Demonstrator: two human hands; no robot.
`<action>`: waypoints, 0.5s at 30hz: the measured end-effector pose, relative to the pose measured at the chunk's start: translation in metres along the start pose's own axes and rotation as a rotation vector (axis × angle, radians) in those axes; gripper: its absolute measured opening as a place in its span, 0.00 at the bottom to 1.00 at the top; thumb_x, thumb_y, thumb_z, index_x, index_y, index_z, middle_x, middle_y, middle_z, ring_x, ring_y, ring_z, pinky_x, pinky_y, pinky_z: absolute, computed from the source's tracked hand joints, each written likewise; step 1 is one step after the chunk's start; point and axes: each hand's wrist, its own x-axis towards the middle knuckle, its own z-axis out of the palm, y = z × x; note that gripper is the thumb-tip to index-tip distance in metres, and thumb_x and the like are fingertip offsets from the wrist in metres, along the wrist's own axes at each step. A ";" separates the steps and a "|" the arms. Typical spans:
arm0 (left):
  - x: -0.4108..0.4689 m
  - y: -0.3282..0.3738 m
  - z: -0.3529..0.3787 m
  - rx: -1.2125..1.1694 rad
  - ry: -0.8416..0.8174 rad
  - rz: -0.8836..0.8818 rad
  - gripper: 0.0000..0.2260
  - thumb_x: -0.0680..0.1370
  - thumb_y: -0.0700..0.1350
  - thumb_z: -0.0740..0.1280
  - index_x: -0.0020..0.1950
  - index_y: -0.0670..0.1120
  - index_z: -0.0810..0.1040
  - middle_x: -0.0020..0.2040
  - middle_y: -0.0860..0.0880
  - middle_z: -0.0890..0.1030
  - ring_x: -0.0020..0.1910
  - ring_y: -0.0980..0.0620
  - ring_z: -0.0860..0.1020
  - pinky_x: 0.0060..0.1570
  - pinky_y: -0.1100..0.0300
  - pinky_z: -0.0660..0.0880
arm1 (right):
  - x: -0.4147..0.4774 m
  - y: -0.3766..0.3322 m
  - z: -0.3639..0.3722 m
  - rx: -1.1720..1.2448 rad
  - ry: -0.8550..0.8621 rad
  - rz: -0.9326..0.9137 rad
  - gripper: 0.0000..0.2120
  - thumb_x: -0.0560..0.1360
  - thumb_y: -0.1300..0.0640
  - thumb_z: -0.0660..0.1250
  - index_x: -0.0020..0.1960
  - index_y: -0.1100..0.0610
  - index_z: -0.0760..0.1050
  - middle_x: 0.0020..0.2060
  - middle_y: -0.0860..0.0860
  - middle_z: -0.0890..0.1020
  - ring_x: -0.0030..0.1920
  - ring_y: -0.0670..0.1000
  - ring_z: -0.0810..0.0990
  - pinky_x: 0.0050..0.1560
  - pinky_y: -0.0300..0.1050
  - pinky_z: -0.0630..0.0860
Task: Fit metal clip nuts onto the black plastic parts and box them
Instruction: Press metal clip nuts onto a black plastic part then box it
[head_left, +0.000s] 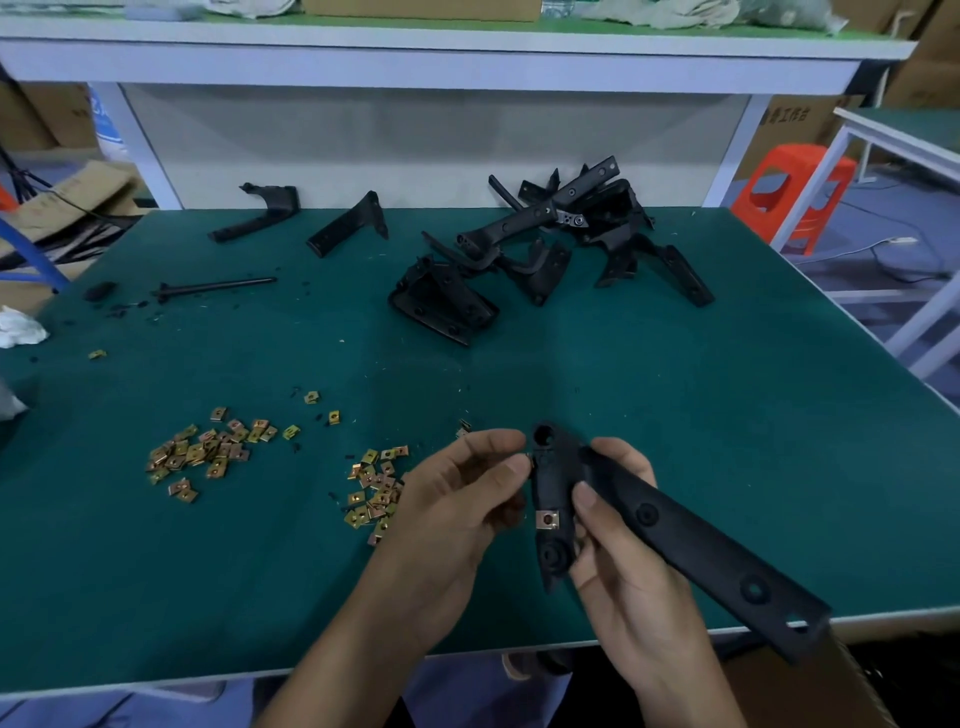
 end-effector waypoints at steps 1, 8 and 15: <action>-0.001 0.000 0.000 -0.008 -0.016 -0.005 0.07 0.71 0.40 0.72 0.48 0.45 0.85 0.47 0.42 0.82 0.44 0.48 0.78 0.45 0.57 0.76 | 0.000 0.000 0.000 0.005 -0.006 0.006 0.25 0.67 0.53 0.83 0.59 0.51 0.78 0.60 0.60 0.82 0.55 0.55 0.85 0.47 0.45 0.83; -0.004 0.003 -0.003 -0.105 -0.107 -0.070 0.08 0.71 0.39 0.71 0.48 0.44 0.86 0.39 0.45 0.81 0.32 0.55 0.78 0.34 0.63 0.79 | -0.002 0.000 -0.001 -0.015 -0.043 0.036 0.25 0.67 0.52 0.83 0.61 0.52 0.77 0.59 0.63 0.82 0.52 0.58 0.85 0.48 0.48 0.83; -0.003 0.004 -0.008 -0.004 -0.107 0.003 0.12 0.71 0.39 0.71 0.55 0.39 0.81 0.42 0.43 0.80 0.35 0.53 0.78 0.36 0.62 0.78 | -0.005 -0.001 0.001 -0.058 -0.018 0.025 0.19 0.69 0.57 0.80 0.58 0.51 0.79 0.57 0.59 0.83 0.51 0.55 0.85 0.45 0.44 0.83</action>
